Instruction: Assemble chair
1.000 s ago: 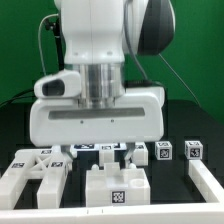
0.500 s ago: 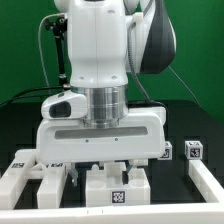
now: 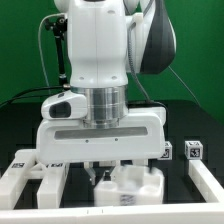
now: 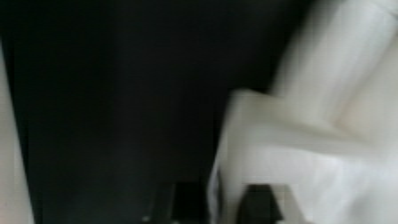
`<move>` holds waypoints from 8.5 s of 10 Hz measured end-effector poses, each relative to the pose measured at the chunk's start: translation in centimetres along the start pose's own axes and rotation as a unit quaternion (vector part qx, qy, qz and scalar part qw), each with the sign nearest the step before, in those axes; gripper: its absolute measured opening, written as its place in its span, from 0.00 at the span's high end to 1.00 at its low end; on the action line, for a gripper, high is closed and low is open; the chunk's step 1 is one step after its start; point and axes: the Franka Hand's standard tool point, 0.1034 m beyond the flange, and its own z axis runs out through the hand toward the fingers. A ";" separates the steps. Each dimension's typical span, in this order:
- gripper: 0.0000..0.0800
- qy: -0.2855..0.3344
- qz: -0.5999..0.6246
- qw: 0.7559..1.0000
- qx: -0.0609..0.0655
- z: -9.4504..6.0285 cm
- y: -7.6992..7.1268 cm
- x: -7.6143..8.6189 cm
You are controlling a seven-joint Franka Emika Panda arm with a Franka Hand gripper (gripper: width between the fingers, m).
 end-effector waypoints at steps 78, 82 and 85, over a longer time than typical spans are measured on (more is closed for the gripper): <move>0.64 -0.452 0.056 0.890 -0.012 -0.1 -9.2 -11.4; 0.64 -0.397 0.044 0.917 0.007 -7.5 -9.1 -5.1; 0.64 -0.300 0.042 0.953 0.012 -7.3 -9.4 -4.1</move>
Offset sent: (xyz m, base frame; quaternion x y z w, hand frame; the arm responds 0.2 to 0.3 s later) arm 0.0000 0.0000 0.0000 0.0000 0.0000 0.0000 1.0000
